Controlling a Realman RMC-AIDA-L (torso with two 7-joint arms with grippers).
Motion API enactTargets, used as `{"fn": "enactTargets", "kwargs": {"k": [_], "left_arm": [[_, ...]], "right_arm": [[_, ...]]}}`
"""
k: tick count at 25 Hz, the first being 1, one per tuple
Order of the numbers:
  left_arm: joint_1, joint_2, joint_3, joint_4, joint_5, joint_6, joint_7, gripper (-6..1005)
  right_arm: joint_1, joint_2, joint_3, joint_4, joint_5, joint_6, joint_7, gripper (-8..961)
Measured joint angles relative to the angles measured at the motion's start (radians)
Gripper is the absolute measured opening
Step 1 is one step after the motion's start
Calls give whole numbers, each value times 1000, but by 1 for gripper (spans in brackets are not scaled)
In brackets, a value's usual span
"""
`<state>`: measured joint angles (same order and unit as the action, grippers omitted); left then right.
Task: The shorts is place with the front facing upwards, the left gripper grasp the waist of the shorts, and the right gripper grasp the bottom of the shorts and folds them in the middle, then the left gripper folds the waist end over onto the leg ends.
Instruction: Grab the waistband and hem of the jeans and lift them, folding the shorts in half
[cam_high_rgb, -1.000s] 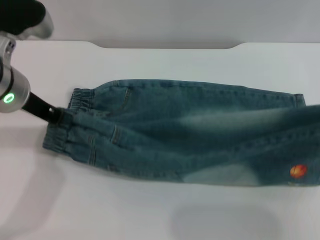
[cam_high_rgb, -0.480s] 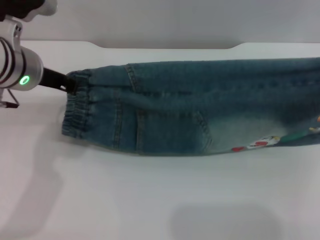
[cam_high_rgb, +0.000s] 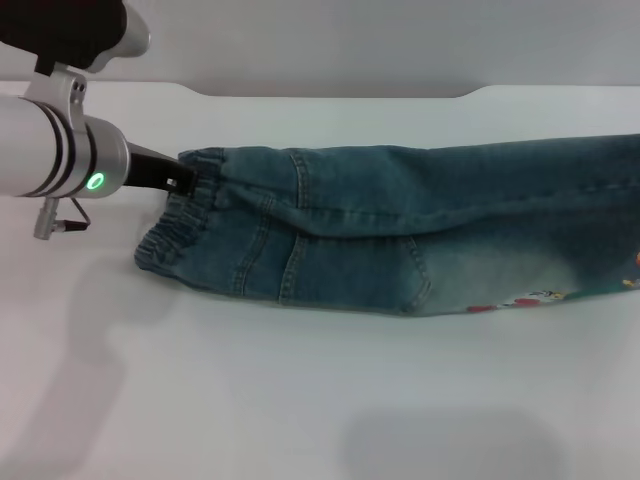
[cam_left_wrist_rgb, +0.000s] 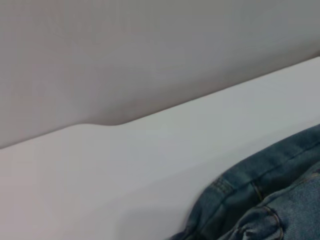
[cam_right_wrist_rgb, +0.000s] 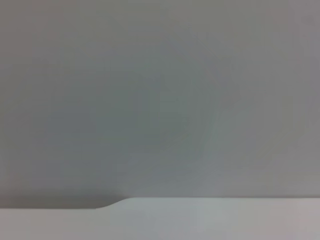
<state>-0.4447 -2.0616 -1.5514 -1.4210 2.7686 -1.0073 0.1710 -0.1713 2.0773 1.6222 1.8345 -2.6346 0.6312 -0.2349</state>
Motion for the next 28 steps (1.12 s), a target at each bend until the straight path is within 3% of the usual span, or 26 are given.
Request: {"fn": "enactTargets", "kwargs": {"k": [11, 16, 18, 19, 22, 23, 28], "left_arm": [[24, 0, 32, 15, -17, 135, 1, 31], [40, -3, 100, 89, -25, 348, -13, 33], [40, -3, 100, 89, -25, 348, -13, 33], [58, -3, 143, 124, -29, 485, -27, 34], [60, -2, 154, 135, -29, 520, -30, 35], [58, -2, 154, 138, -29, 525, -31, 35], [58, -2, 149, 129, -29, 514, -35, 233]], "right_arm": [[6, -3, 21, -128, -1, -197, -52, 95], [44, -4, 22, -261, -3, -335, -100, 103], [54, -4, 12, -318, -3, -419, -112, 106], [63, -4, 7, -352, -3, -460, -117, 107], [94, -5, 5, -423, -3, -511, -123, 112], [105, -5, 6, -439, -3, -522, -126, 158], [101, -4, -40, -464, -4, -614, -150, 378]]}}
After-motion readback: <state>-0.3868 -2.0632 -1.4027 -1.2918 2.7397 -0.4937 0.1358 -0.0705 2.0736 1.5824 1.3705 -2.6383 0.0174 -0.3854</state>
